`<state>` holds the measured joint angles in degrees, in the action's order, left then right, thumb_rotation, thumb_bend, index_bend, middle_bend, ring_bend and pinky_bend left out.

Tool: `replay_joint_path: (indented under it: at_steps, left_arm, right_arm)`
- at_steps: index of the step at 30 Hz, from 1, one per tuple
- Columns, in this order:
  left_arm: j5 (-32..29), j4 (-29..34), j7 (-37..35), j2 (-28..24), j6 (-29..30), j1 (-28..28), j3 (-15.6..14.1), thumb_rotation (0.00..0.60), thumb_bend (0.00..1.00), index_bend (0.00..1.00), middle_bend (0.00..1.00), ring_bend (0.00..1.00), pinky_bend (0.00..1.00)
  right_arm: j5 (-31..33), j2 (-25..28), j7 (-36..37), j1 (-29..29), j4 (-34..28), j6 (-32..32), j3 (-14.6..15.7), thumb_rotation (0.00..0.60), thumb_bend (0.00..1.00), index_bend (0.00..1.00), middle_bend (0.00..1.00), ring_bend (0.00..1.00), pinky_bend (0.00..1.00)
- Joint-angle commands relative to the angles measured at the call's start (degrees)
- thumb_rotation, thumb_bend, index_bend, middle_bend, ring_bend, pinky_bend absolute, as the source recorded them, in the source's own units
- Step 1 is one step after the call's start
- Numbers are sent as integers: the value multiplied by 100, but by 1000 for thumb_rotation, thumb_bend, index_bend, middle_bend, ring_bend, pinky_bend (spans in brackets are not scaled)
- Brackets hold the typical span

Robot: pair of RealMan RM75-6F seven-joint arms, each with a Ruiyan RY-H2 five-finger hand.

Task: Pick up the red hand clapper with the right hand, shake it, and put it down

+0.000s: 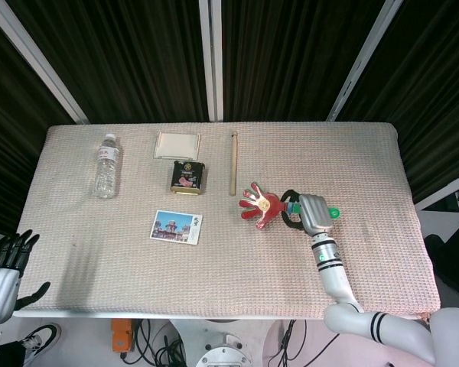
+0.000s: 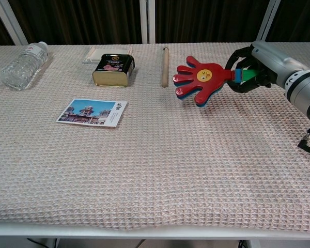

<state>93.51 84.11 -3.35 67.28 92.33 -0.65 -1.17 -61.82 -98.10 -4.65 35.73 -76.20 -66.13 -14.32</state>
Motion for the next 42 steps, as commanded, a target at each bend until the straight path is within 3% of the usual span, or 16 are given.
replay_joint_path:
  at_steps: [1,5,12,16,21,24,26,29,32,37,39,42]
  left_arm:
    - [-7,-2,4,0,-15,-1,-5,600,183,38,0,0,0]
    - [-6,0,20,11,-28,-8,-4,600,183,38,0,0,0]
    - [8,31,66,7,-31,-21,1,600,183,38,0,0,0]
    - [7,32,62,2,-40,-25,-2,600,183,38,0,0,0]
    - [14,25,62,13,-42,-28,-4,600,183,38,0,0,0]
    - [14,25,70,18,-44,-33,-1,600,183,38,0,0,0]
    - [13,26,72,20,-50,-37,0,600,183,38,0,0,0]
    - [11,24,72,23,-61,-41,-3,600,183,38,0,0,0]
    - [-9,7,52,26,-69,-34,-6,600,183,38,0,0,0]
    - [-17,-16,22,29,-77,-36,-6,600,183,38,0,0,0]
    - [-8,-14,24,30,-72,-39,-6,600,183,38,0,0,0]
    - [-2,-7,29,27,-74,-41,-10,600,183,38,0,0,0]
  right_arm:
    - [-351,221,586,-137,-235,-74,-75,600,477,961,833,774,887]
    - [-664,636,1691,-265,-779,69,-200,600,477,972,841,792,892]
    - [-723,1787,5159,-709,-2336,766,-848,600,490,972,844,801,893]
    - [-1083,2460,7148,-917,-2634,1332,-1082,600,507,968,859,849,904]
    - [-1600,2701,8212,-988,-2480,1392,-1045,600,533,983,890,986,991]
    - [-1793,2725,8366,-928,-2354,1425,-936,600,534,983,902,1000,1000]
    - [-1873,2684,8078,-866,-2232,1441,-810,600,534,983,902,1000,1000]
    - [-1732,2594,6522,-713,-1954,1447,-613,600,530,984,903,1000,1000]
    - [-1277,2320,3475,-598,-1706,1029,-377,600,541,984,906,1000,1000]
    - [-443,2295,-150,-350,-1883,856,13,600,505,976,909,1000,1000]
    - [-78,2330,-939,-272,-2051,790,66,600,502,970,909,1000,1000]
    - [357,2347,-1492,-213,-2341,614,28,600,502,966,910,1000,1000]
